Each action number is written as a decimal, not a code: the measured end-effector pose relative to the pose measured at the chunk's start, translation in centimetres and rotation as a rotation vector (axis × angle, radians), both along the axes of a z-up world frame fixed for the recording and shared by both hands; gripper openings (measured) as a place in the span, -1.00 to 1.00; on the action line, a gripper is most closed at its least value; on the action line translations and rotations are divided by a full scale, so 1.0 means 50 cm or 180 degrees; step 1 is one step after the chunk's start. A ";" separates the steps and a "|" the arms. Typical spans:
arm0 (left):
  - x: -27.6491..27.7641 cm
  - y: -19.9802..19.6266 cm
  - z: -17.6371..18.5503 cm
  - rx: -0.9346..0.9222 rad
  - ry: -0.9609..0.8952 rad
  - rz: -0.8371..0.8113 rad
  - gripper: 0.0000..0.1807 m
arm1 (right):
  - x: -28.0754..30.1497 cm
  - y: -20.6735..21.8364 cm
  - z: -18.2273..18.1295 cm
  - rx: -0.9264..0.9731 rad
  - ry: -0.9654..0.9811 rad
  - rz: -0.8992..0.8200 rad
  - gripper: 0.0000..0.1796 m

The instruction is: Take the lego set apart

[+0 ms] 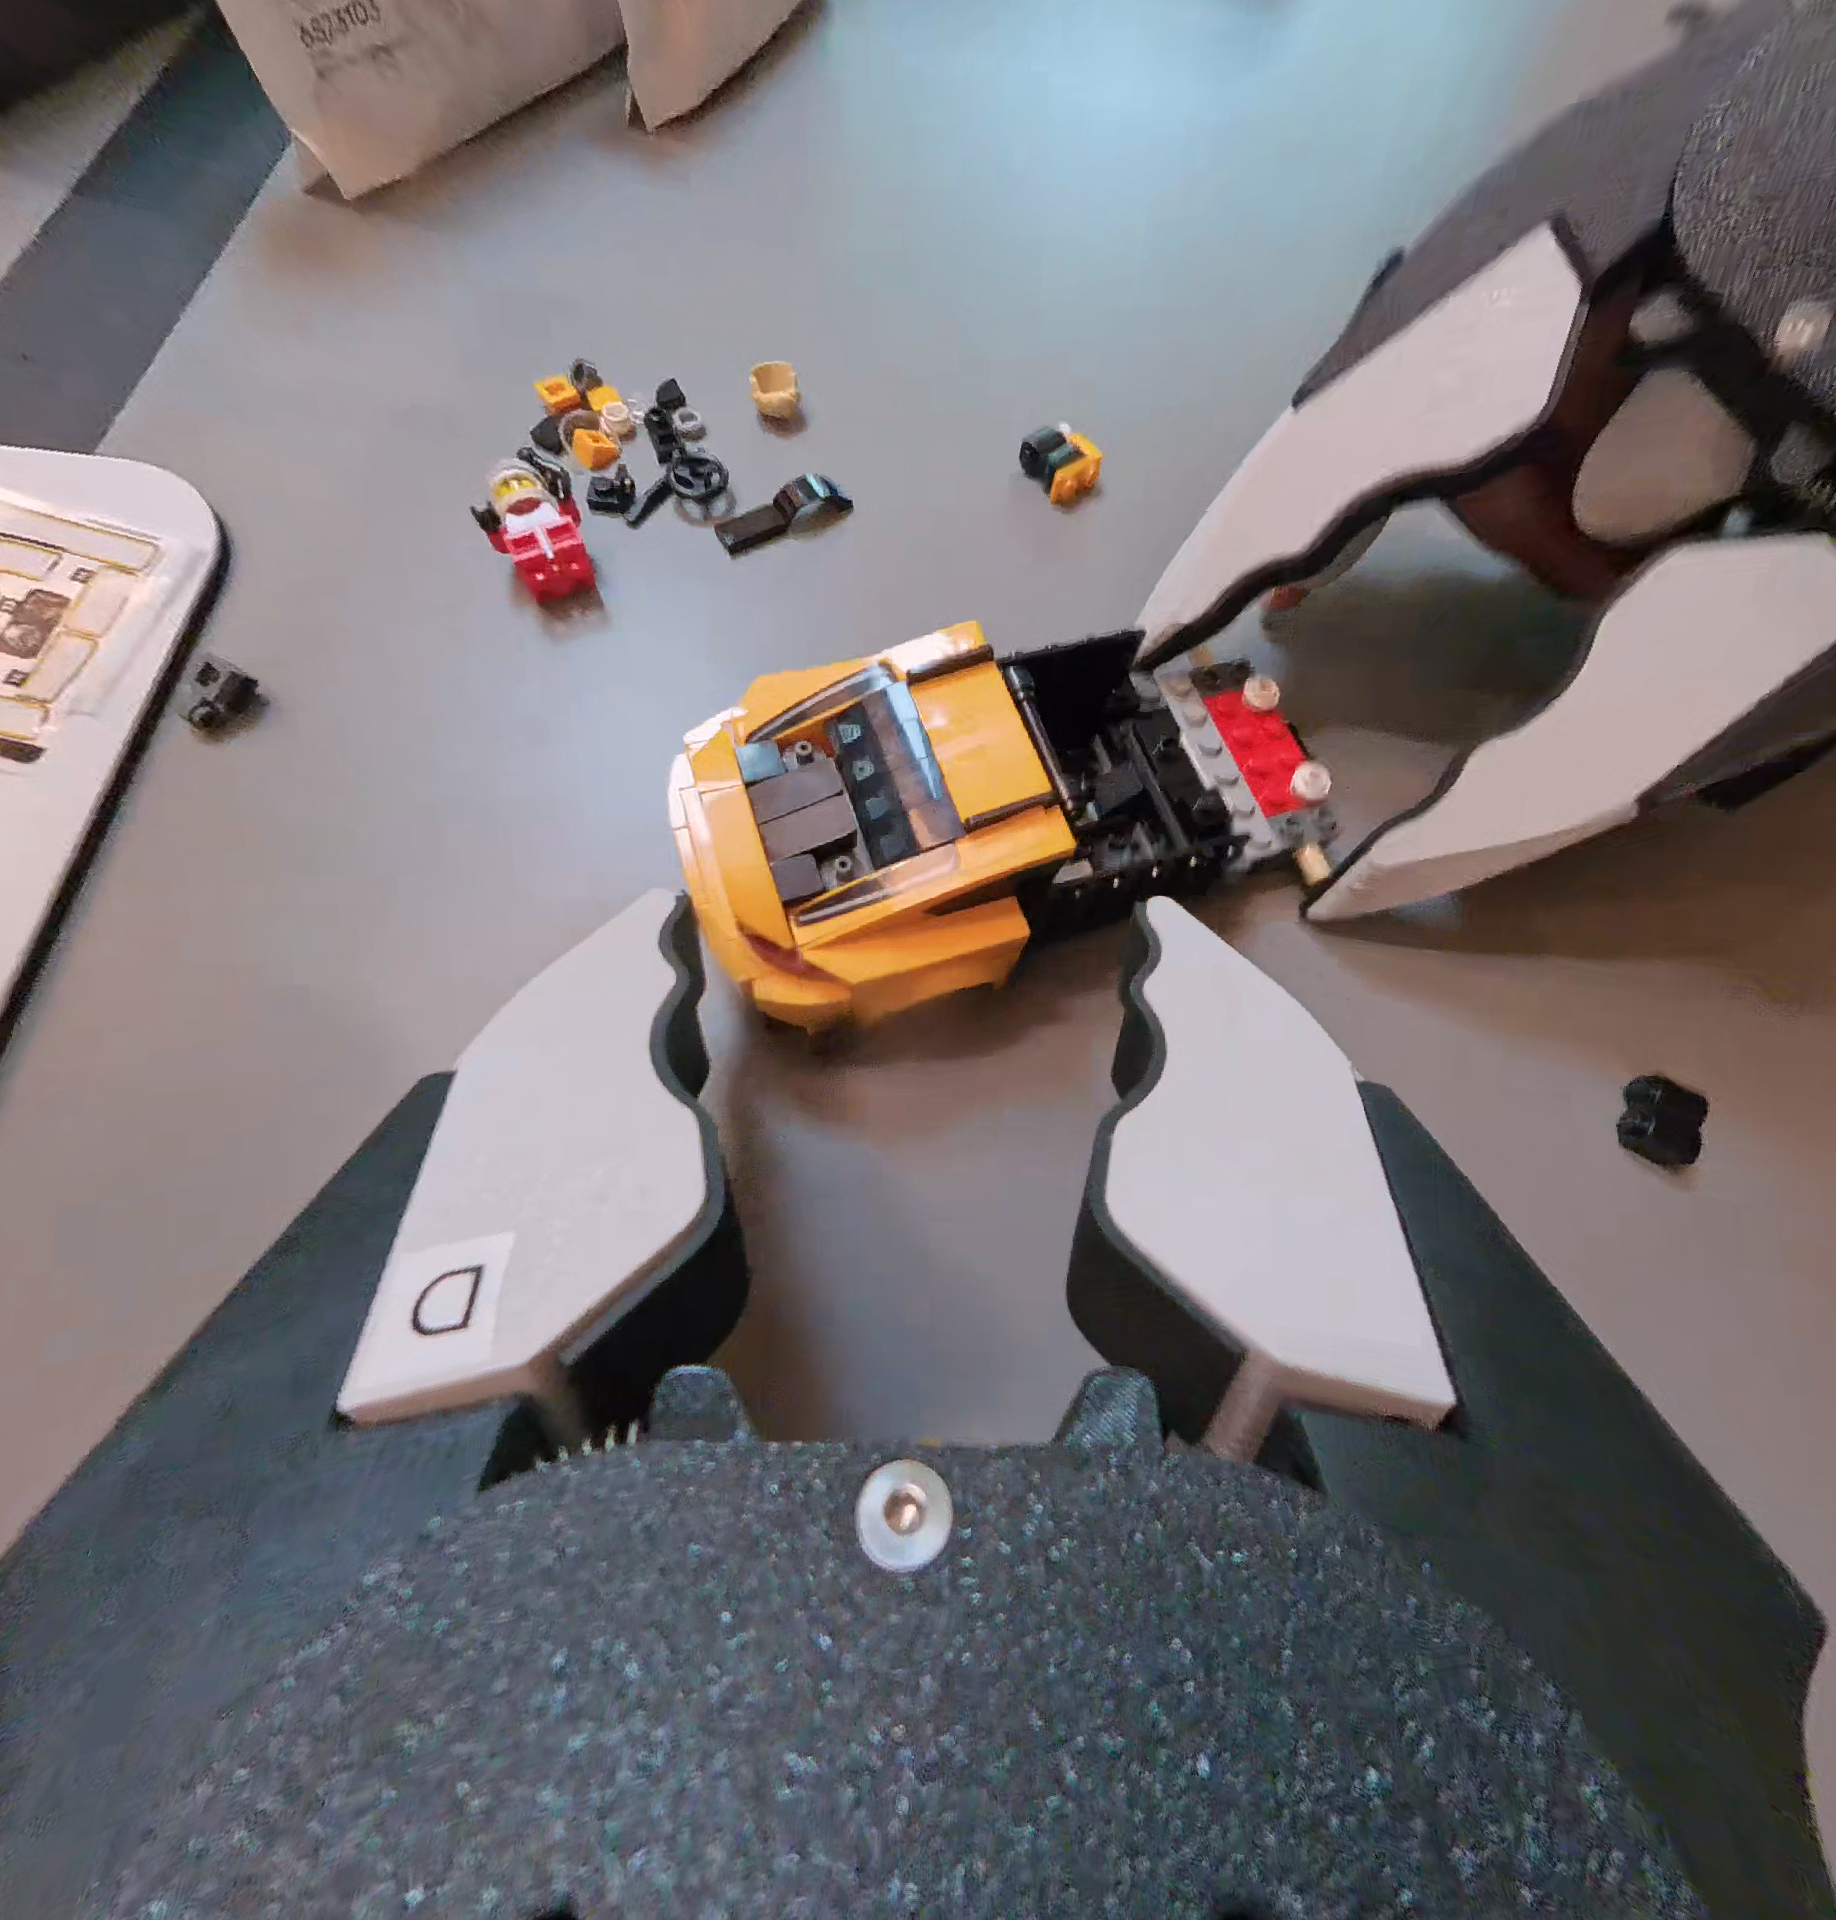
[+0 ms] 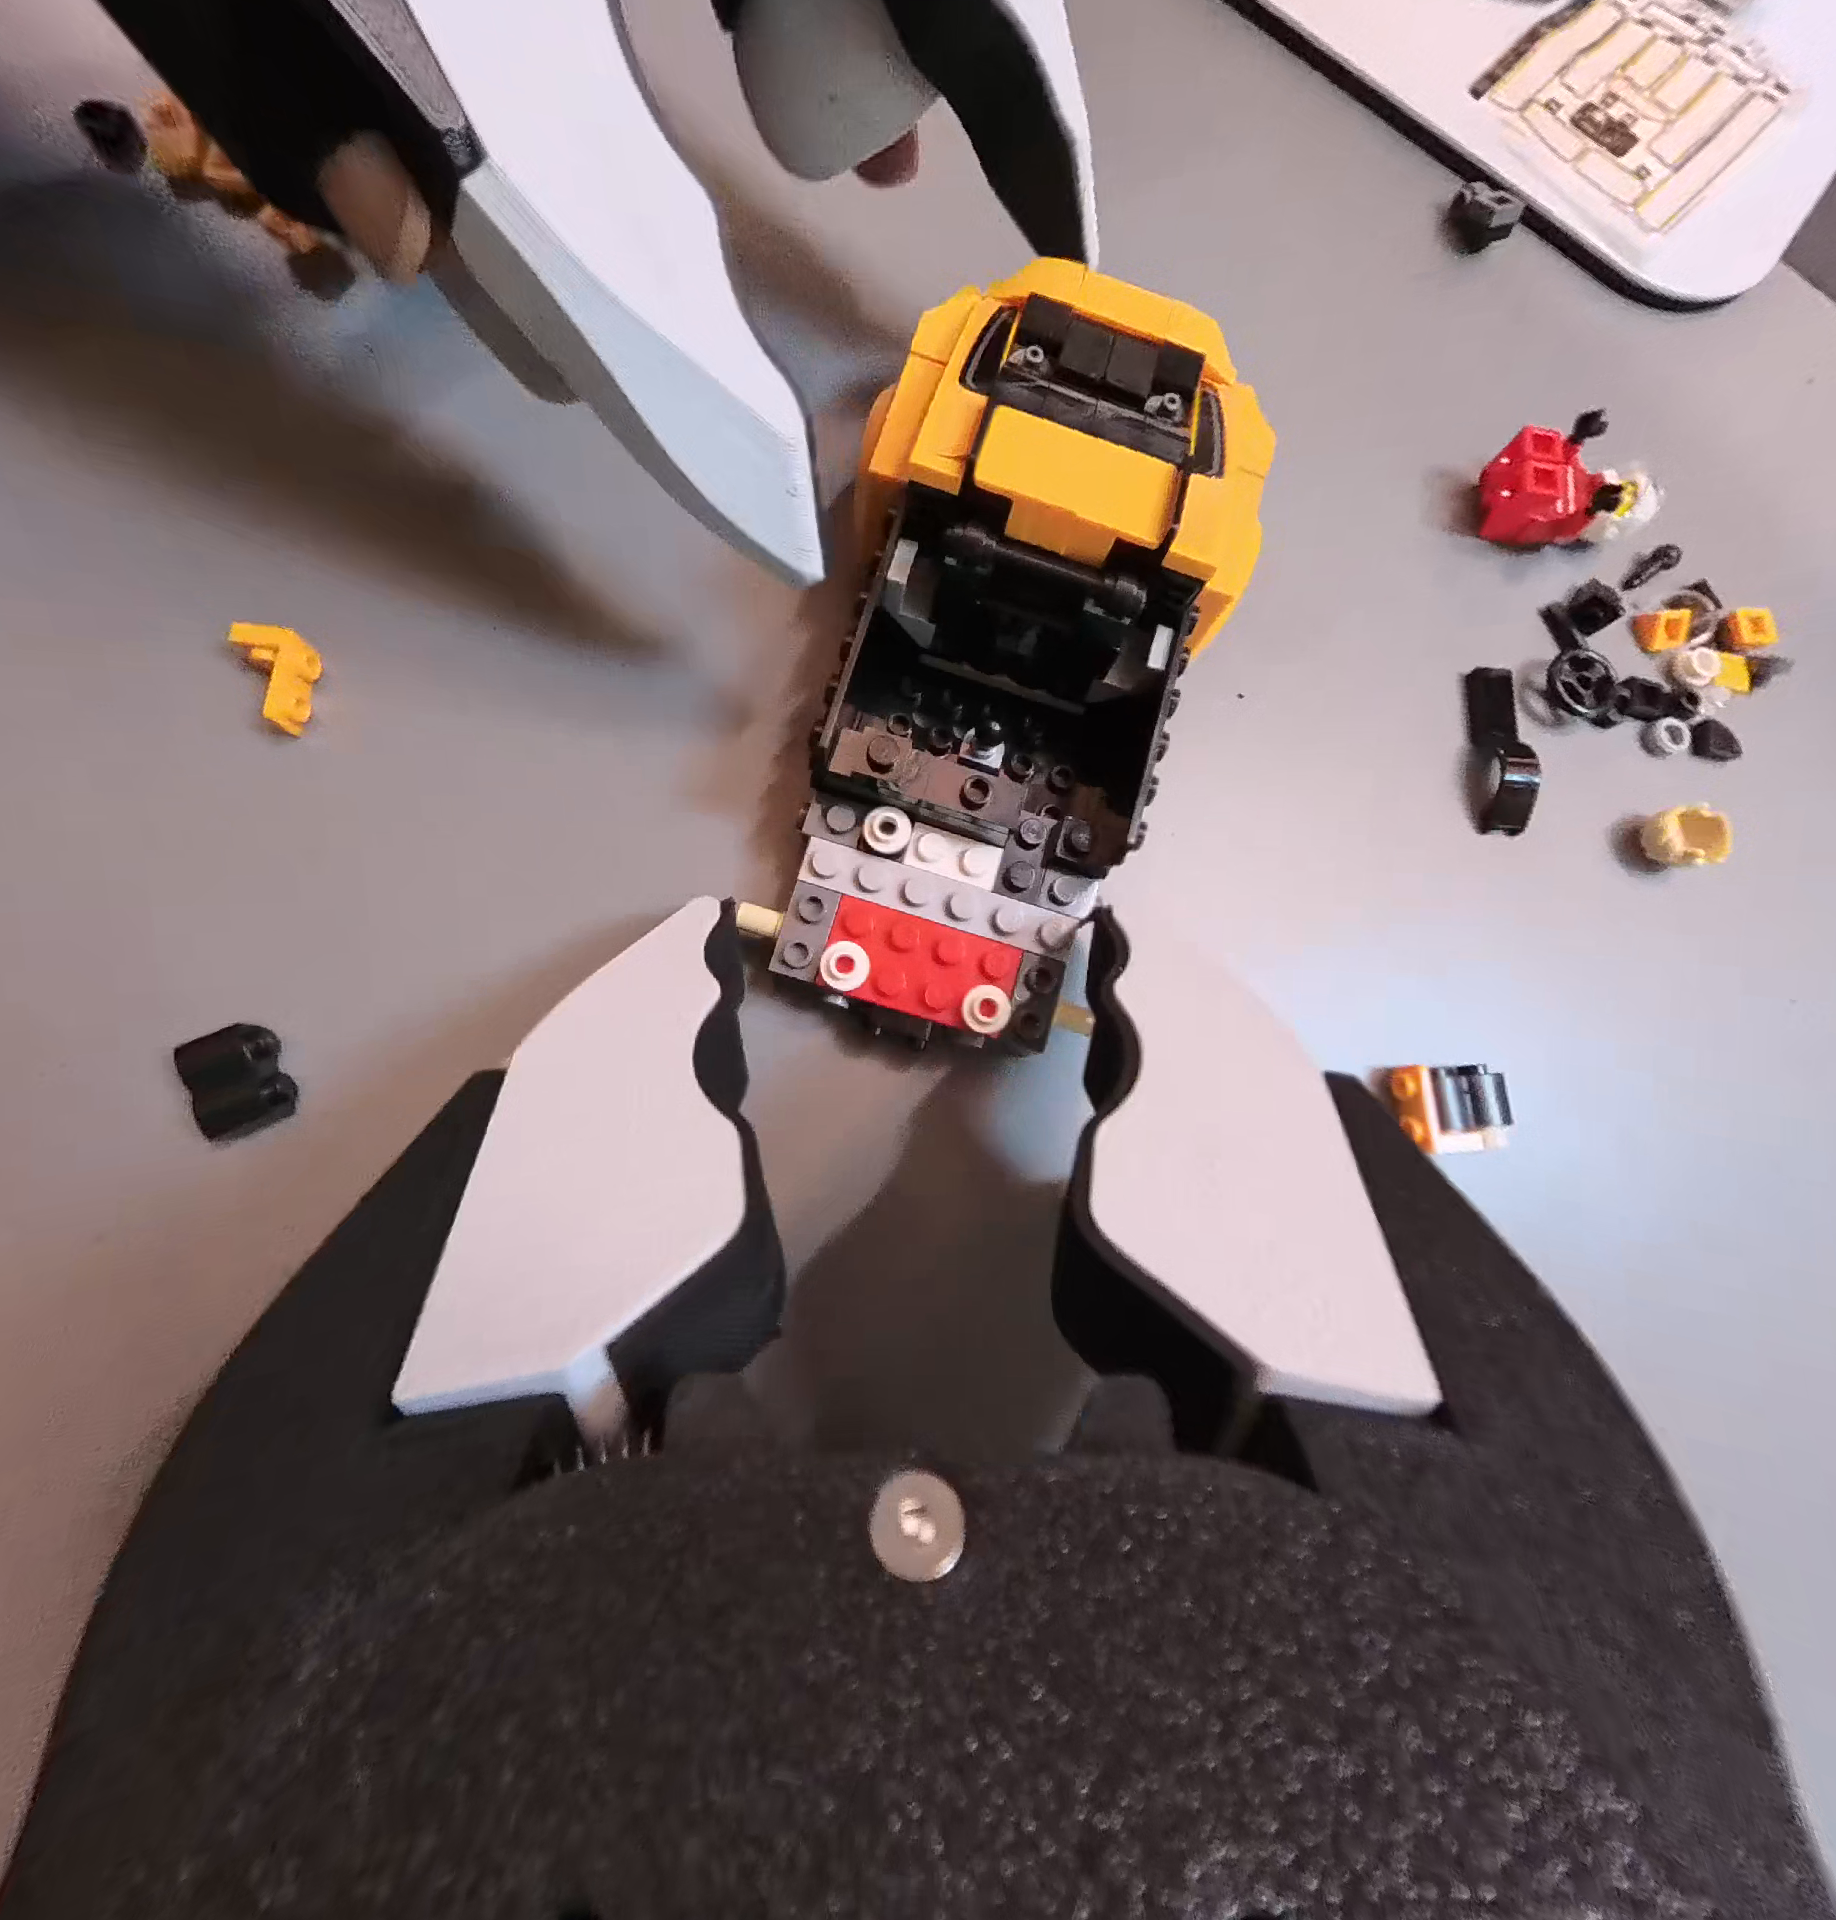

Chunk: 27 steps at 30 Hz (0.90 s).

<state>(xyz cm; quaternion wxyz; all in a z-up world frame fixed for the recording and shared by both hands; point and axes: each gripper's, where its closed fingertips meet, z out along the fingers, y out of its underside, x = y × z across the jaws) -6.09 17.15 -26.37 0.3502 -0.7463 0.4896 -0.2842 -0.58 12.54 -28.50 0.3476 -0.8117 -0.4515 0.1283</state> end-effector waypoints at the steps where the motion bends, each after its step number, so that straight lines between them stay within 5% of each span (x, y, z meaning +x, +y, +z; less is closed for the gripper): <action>1: -0.008 -0.007 -0.002 0.0051 0.0105 -0.0024 -0.20 | 0.002 -0.003 0.000 -0.0019 -0.0002 0.0097 -0.30; 4: -0.028 -0.042 0.013 0.0117 0.0144 -0.0137 -0.34 | 0.012 -0.030 0.000 -0.0057 -0.0025 0.0753 -0.30; 9: -0.013 -0.115 0.012 0.0150 0.0131 -0.0529 -0.07 | 0.028 -0.074 0.001 -0.0041 0.0116 0.1630 -0.30; 15: 0.000 -0.115 -0.012 0.0411 0.0497 -0.0543 -0.22 | 0.038 -0.073 0.021 -0.0044 0.0318 0.1570 -0.35; 19: 0.001 -0.116 -0.014 0.0520 0.0554 -0.0518 -0.22 | 0.030 -0.086 0.072 -0.0123 0.0649 0.1505 -0.57; 27: 0.002 -0.118 -0.014 0.0540 0.0573 -0.0489 -0.22 | 0.018 -0.080 0.024 -0.0257 0.0153 0.1360 -0.83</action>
